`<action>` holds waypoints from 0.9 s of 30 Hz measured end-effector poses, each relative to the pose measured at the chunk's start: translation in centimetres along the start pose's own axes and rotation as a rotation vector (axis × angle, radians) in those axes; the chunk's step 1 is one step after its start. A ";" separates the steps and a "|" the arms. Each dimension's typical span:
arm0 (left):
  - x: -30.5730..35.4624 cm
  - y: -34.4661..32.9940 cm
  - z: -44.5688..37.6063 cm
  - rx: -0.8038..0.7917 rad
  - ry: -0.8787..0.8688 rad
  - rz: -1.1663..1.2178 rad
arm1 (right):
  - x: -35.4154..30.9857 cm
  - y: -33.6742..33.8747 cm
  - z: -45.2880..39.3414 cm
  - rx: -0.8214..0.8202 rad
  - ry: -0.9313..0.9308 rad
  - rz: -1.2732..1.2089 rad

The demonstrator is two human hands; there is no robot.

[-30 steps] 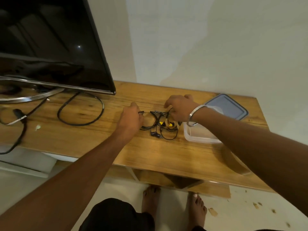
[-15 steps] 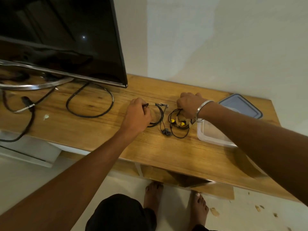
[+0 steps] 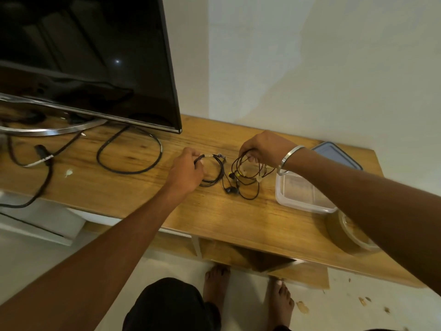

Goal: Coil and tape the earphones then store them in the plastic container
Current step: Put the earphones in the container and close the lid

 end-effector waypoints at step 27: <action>11.3 2.5 1.6 0.081 -0.118 -0.058 | 4.6 13.6 12.6 0.409 -0.263 -0.491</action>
Point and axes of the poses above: each hand's wrist, its own z-axis away from the middle knuckle, its own y-axis out of the back of the hand, x = y × z, the point moved 7 cm from there along -z, towards the middle knuckle, and after that the axes turned 5 degrees about -x, right-handed, at the moved point
